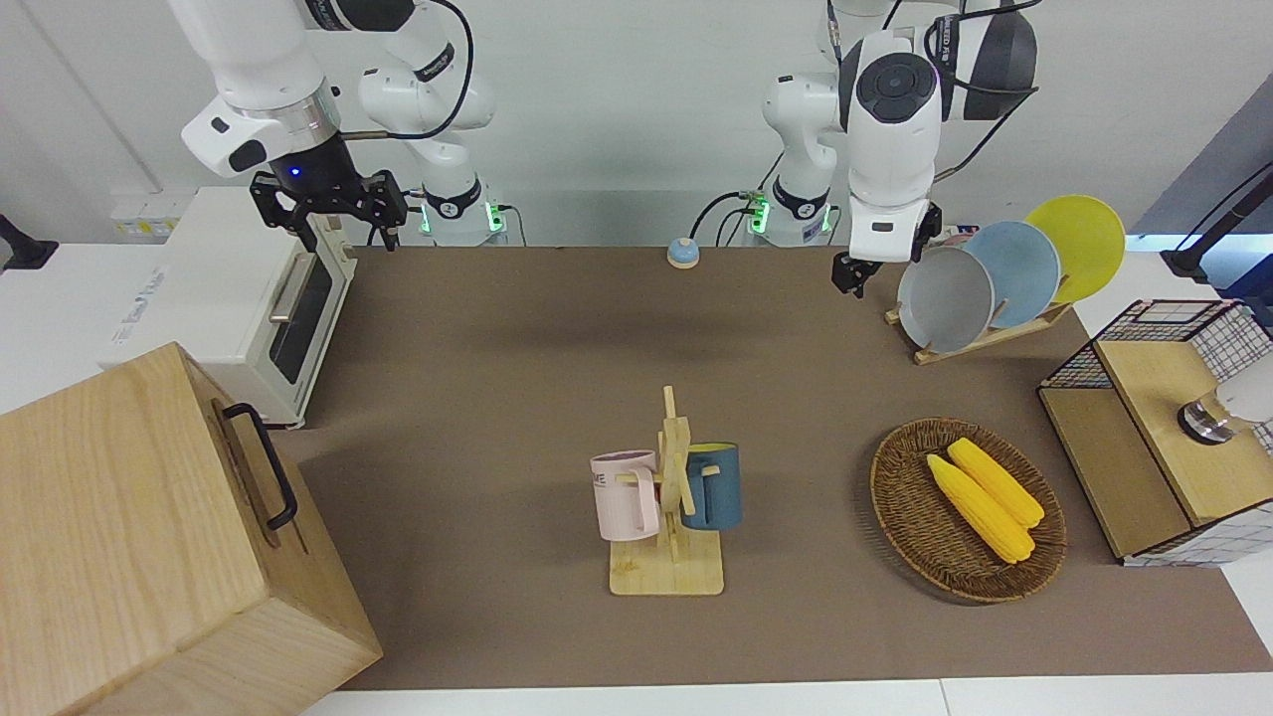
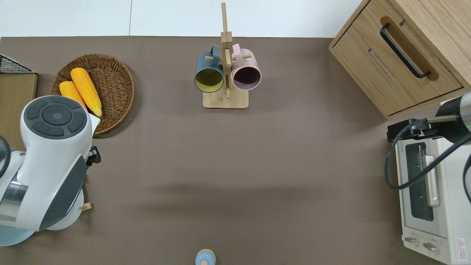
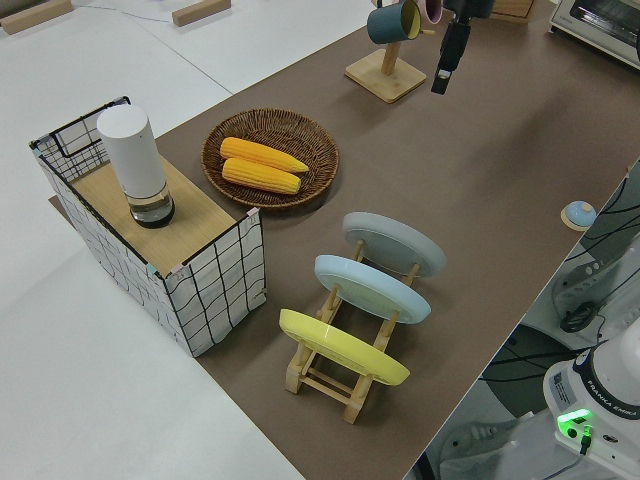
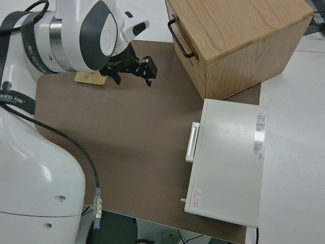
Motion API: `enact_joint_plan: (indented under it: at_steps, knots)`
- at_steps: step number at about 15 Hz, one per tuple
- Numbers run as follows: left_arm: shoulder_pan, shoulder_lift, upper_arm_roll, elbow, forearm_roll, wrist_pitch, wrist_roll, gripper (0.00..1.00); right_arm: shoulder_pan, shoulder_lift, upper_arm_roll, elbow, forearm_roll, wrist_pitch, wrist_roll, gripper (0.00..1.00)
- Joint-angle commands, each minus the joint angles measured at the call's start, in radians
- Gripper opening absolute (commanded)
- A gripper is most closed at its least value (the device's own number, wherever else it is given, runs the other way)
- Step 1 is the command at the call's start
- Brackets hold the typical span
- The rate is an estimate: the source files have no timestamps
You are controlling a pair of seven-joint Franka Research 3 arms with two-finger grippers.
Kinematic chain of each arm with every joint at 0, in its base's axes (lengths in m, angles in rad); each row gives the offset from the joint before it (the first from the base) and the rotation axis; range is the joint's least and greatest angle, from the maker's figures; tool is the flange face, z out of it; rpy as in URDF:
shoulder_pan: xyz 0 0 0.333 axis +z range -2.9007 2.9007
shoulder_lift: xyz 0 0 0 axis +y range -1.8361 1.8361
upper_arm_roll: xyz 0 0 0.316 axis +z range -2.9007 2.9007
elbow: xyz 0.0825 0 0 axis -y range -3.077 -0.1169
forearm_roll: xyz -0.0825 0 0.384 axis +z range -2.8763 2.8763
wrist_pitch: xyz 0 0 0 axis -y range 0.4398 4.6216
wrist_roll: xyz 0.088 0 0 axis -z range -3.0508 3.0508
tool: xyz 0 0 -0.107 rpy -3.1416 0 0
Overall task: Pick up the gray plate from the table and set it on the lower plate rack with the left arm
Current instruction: 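Open the left gripper and withdraw it away from the rack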
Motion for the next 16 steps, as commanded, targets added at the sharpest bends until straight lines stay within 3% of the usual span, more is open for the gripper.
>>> enact_joint_plan:
  at_steps: [1, 4, 6, 9, 12, 16]
  knots:
    - [0.007, 0.05, -0.006, 0.124, -0.119, -0.009, 0.175, 1.0, 0.007, 0.0, -0.006, 0.006, 0.003, -0.001, 0.004, 0.983]
    - [0.025, 0.039, 0.018, 0.147, -0.234, -0.007, 0.446, 0.99, 0.007, 0.0, -0.006, 0.006, 0.003, -0.001, 0.004, 0.983]
    - [0.047, 0.033, 0.021, 0.158, -0.273, -0.009, 0.543, 0.99, 0.007, 0.0, -0.006, 0.006, 0.003, -0.002, 0.004, 0.983]
    - [0.074, 0.022, 0.021, 0.158, -0.273, 0.004, 0.628, 0.97, 0.007, 0.0, -0.006, 0.006, 0.003, -0.001, 0.004, 0.983]
    - [0.1, -0.019, 0.017, 0.11, -0.273, 0.056, 0.664, 0.98, 0.007, 0.0, -0.006, 0.006, 0.003, -0.001, 0.004, 0.983]
    - [0.111, -0.024, 0.015, 0.096, -0.267, 0.066, 0.679, 1.0, 0.007, 0.0, -0.006, 0.006, 0.003, -0.001, 0.004, 0.983]
